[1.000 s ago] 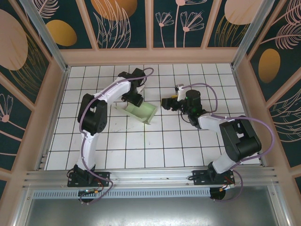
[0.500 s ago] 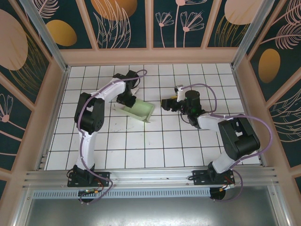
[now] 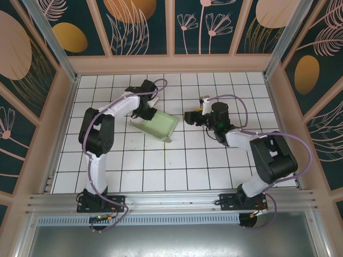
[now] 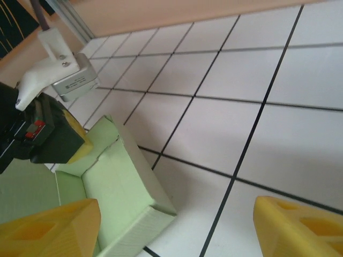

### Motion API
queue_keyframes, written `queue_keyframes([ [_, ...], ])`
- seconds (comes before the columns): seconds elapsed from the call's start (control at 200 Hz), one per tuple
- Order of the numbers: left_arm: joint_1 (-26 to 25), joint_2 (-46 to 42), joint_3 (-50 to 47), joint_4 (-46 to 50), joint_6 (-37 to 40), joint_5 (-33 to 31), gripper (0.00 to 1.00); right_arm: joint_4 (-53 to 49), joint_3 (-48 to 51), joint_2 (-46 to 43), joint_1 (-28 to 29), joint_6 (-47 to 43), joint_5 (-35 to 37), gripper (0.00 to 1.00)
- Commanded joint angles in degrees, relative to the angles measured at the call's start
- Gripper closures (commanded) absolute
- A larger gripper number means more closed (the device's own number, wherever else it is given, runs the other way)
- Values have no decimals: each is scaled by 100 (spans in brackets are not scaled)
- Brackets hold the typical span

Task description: Fold the paper box

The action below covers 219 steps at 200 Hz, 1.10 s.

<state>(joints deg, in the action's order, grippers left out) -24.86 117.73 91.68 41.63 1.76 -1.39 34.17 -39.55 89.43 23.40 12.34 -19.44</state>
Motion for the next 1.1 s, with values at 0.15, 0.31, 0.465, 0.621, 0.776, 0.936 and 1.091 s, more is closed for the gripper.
queue_keyframes([
  [0.15, -61, -1181, -959, -2321, 163, 1107, 100, 626, 275, -980, -96, 343, 499, 25],
  [0.31, -57, -1261, -1138, -2745, 63, 1293, 100, 760, 479, -1360, -229, 643, 694, 25],
  [0.465, -63, -1576, -1539, -3518, -160, 1617, 100, 1096, 843, -1734, -511, 1305, 1105, 26],
  [0.621, -52, -1914, -2030, -4381, -347, 2293, 100, 1194, 1028, -1889, -891, 1857, 946, 27],
  [0.776, -60, -2157, -2321, -5187, -750, 3115, 100, 1070, 901, -1594, -1009, 1961, 335, 27],
  [0.936, -82, -2117, -2462, -6019, -1274, 3809, 100, 1519, 712, -1187, -868, 2023, -655, 27],
  [1.091, -189, -1991, -2350, -6071, -1283, 3848, 100, 1695, 406, -901, -542, 1905, -998, 27],
])
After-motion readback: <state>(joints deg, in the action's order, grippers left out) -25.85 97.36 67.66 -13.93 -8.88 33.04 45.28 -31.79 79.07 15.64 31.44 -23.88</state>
